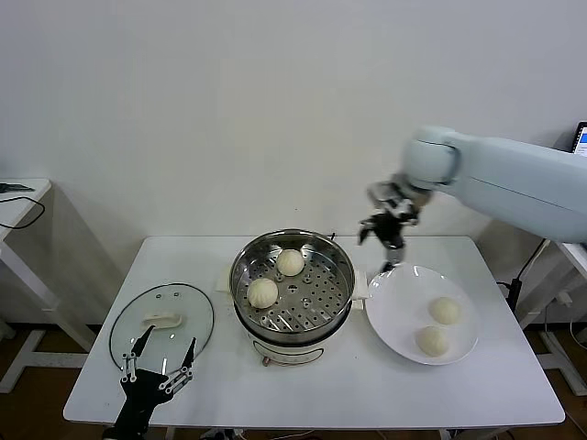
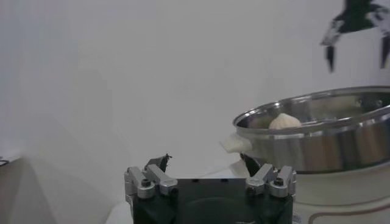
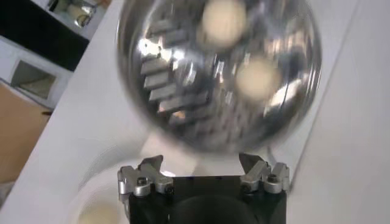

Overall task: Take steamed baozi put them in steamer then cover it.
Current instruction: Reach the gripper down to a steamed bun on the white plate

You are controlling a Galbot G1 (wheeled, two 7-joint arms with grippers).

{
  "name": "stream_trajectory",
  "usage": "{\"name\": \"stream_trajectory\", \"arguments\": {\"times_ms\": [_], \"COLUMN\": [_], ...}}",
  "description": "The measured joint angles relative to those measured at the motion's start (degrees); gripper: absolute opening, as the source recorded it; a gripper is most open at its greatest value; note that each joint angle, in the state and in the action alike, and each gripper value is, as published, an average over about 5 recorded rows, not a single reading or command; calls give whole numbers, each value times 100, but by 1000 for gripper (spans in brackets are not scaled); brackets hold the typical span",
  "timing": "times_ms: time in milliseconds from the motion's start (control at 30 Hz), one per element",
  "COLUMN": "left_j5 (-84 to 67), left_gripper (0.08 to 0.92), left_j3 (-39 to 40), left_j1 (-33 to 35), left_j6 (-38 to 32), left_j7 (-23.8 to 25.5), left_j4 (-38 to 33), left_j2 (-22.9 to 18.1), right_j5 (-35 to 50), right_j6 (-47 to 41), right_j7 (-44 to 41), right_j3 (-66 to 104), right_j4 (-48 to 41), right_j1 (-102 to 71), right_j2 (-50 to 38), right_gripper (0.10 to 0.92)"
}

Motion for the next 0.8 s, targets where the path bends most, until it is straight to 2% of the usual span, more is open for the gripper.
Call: {"name": "stream_trajectory", "arguments": {"times_ms": [367, 800], "left_j5": [39, 46], "left_gripper": [823, 823], "left_j3": [-2, -23], "left_j1": [67, 88], "left_j6": [-12, -19], "left_j7": [0, -3], "left_j4": [41, 86], "left_j2": [-50, -66], "right_j5": [-765, -1191], "right_j6": [280, 385], "right_j7": [31, 291], "right_j3": [600, 1218], "right_j4": [-59, -520], "right_j1": [-1391, -2527], "right_j2": [-891, -904], "right_gripper": [823, 823]}}
